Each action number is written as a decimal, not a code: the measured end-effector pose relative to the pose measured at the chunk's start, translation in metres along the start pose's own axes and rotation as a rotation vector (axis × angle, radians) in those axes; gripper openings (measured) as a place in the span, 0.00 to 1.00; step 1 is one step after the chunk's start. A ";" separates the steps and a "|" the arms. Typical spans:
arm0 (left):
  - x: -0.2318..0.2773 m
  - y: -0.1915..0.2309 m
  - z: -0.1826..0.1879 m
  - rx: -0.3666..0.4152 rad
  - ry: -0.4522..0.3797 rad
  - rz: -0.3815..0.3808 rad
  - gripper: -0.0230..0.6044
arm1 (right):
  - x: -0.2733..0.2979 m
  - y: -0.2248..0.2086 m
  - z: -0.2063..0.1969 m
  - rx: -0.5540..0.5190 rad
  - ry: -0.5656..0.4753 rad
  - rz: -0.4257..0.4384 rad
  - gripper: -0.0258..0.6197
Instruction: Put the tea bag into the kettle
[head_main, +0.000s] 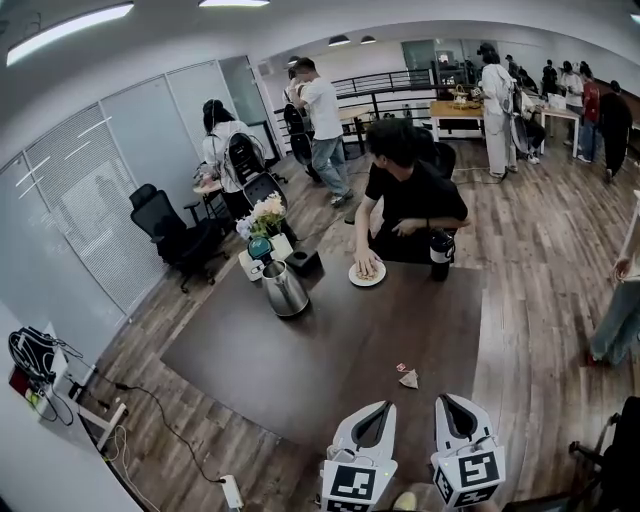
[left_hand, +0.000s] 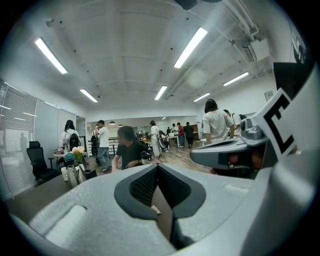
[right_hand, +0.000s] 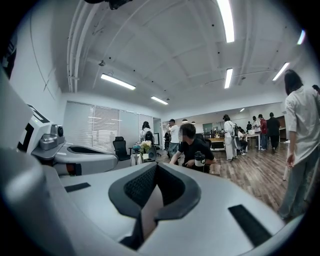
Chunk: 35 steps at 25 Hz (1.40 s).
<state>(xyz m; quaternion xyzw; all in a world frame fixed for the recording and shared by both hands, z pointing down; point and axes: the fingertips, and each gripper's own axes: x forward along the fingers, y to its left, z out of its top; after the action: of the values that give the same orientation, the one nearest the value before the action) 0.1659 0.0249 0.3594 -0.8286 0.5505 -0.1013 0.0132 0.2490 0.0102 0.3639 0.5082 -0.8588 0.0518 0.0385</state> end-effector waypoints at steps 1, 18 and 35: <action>0.001 -0.001 0.000 0.001 0.000 0.001 0.05 | 0.000 -0.001 0.000 0.000 -0.002 0.001 0.05; -0.009 -0.006 0.012 0.013 -0.026 0.000 0.04 | -0.010 -0.001 0.006 -0.003 -0.017 -0.009 0.05; 0.011 0.001 0.009 0.046 0.003 -0.035 0.05 | 0.007 -0.013 -0.006 0.001 0.013 -0.039 0.05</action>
<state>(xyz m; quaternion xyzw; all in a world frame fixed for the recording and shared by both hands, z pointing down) 0.1708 0.0132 0.3526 -0.8373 0.5336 -0.1154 0.0295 0.2571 -0.0016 0.3716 0.5245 -0.8485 0.0545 0.0449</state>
